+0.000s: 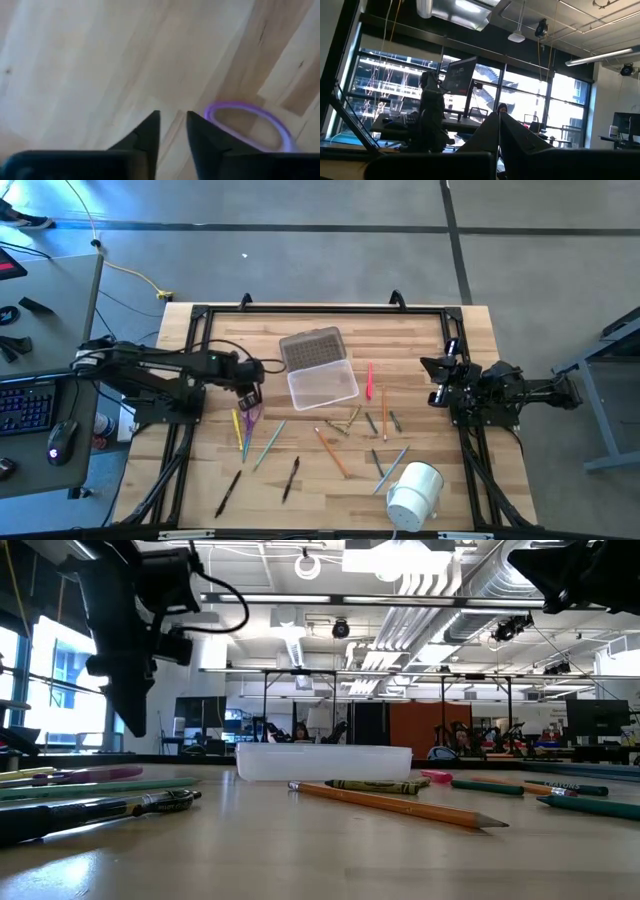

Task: Pick & place school supplies into a supply box
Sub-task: Put the purple scissors into the supply box

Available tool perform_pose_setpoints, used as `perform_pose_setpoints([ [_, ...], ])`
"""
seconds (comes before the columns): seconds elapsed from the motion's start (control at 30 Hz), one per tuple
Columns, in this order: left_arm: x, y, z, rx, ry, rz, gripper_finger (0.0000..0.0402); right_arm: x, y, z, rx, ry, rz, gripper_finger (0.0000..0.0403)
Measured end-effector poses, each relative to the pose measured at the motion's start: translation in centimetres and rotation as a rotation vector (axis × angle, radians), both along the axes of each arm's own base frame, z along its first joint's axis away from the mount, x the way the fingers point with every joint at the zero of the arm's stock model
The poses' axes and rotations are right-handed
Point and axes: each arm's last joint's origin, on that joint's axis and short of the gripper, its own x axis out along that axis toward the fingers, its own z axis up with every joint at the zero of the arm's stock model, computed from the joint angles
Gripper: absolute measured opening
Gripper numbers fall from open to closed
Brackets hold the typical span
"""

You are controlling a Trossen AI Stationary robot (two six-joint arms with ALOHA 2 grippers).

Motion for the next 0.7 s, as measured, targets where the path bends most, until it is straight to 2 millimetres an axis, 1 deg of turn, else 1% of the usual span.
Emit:
perform_pose_setpoints([
  [0.13,0.2,-0.1,-0.7,-0.054,0.044,-0.009,0.0205,0.0,0.0,-0.1,0.000,0.006,0.001,0.0000],
  [0.2,0.3,-0.3,-0.9,-0.129,0.033,0.022,0.0223,0.0,0.0,-0.1,0.001,0.006,0.000,0.0000],
  [0.27,0.5,-0.5,-1.0,-0.194,0.014,0.095,0.0232,0.0,0.0,-0.1,0.003,0.007,-0.004,0.0000],
  [0.37,0.6,-0.5,-1.2,-0.240,0.015,0.179,0.0231,0.0,0.0,-0.1,0.004,0.010,-0.007,0.0000],
  [0.57,1.2,-0.5,-1.9,-0.253,0.014,0.229,0.0207,0.1,0.0,-0.3,0.003,0.033,-0.007,0.0000],
  [0.7,1.7,-0.5,-2.8,-0.257,0.035,0.256,0.0192,0.2,0.0,-0.5,0.002,0.058,-0.007,0.0000],
])
